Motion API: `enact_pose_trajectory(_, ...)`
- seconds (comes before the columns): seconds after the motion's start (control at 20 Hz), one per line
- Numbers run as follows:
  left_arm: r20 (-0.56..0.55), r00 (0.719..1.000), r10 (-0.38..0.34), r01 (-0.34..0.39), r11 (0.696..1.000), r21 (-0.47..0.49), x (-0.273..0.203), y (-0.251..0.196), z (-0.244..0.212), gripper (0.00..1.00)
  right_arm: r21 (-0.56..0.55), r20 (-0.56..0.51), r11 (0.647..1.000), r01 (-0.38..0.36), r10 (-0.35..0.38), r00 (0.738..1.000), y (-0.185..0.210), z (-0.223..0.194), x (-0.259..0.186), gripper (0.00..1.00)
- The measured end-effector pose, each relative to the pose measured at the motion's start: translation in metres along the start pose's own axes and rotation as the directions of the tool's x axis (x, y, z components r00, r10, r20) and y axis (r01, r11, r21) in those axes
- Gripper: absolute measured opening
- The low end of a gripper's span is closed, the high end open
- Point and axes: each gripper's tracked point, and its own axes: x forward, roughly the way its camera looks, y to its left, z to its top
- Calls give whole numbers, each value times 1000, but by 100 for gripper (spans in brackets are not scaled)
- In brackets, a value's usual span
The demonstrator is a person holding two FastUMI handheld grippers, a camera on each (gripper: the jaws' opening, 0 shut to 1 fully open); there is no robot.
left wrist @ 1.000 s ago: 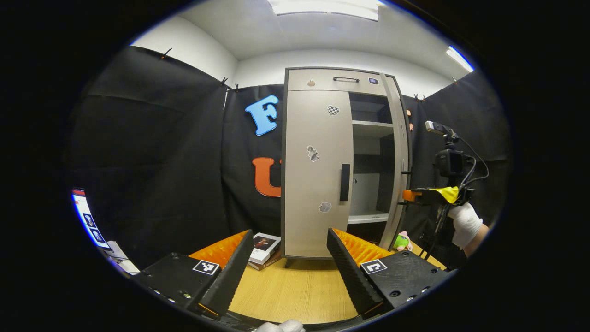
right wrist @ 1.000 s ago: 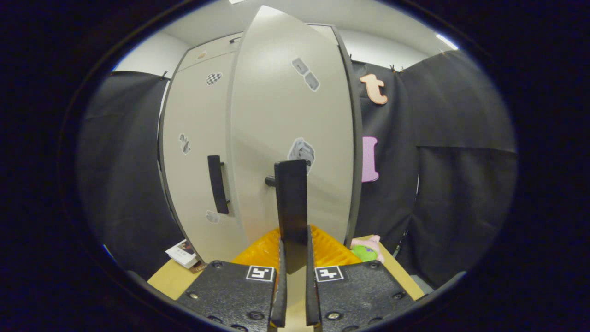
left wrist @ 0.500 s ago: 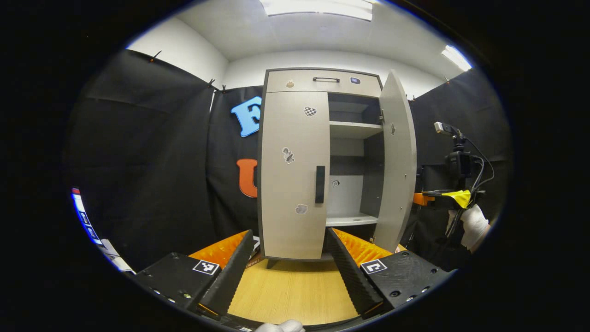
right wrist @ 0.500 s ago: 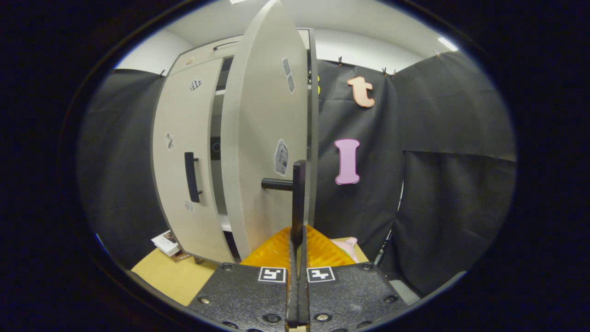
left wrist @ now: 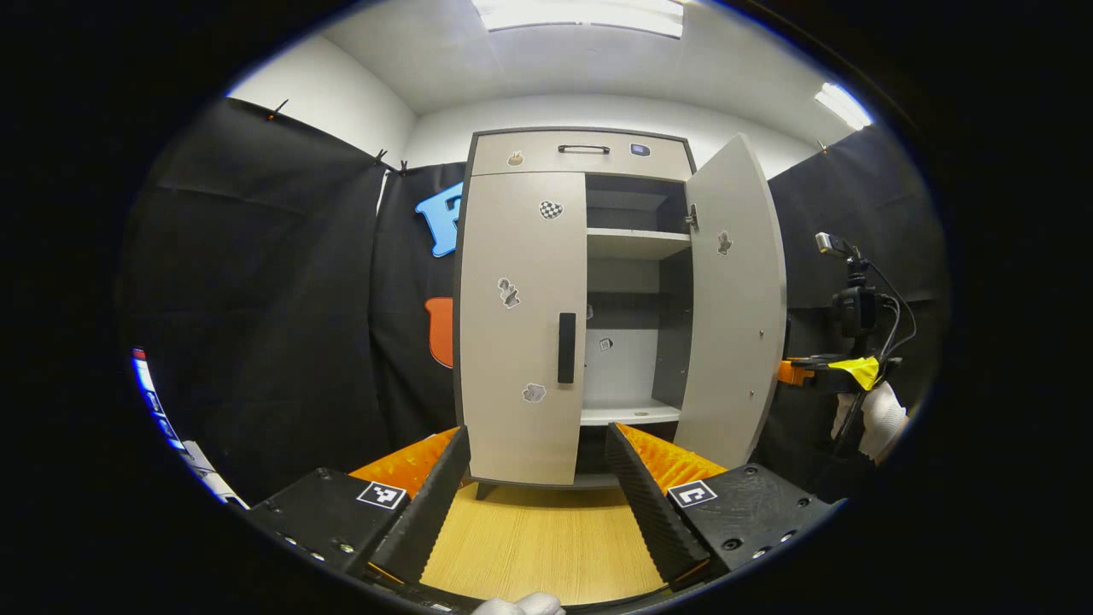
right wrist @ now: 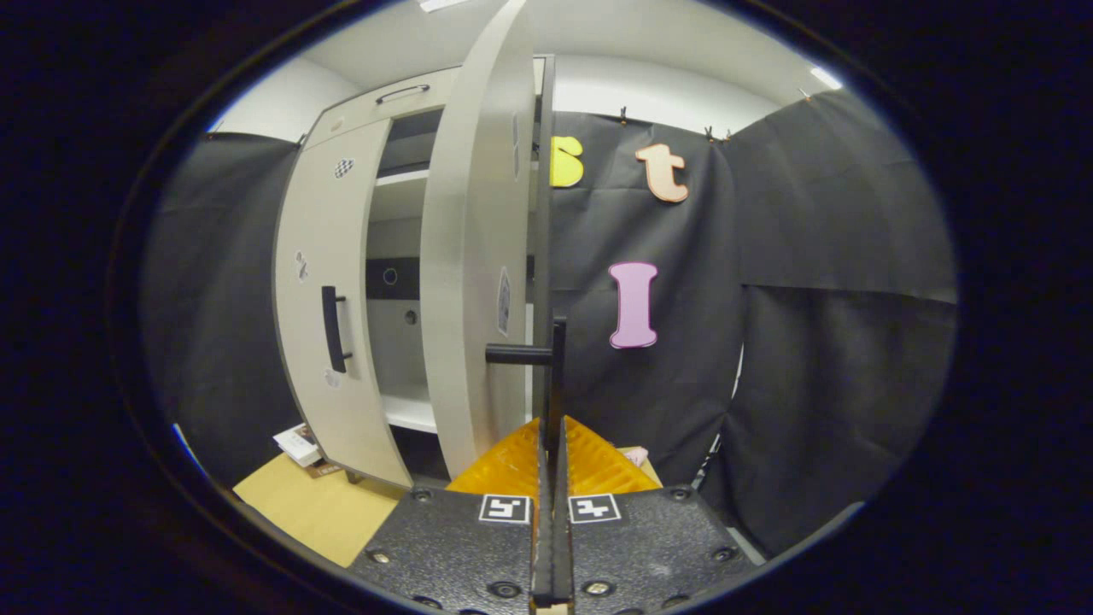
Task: Open the right door of the double-door shoe cabinet with the right hand, and open the left door with the left hand.
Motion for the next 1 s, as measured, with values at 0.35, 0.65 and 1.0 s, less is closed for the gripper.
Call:
enact_pose_trajectory(0.35, 0, 1000, -13, 13, 1000, 8, 0, 0, 0, 95, 43, 1, 999, 8, -8, 1000, -9, 2, -6, 4)
enact_pose_trajectory(0.65, 4, 999, -33, 33, 999, 8, 0, -2, 0, 95, 44, 1, 999, 27, -27, 1000, -11, 3, -11, 4)
enact_pose_trajectory(1.0, 10, 999, -47, 47, 999, 8, 1, -3, 1, 95, 29, 17, 994, 107, -107, 994, -31, 11, -29, 38)
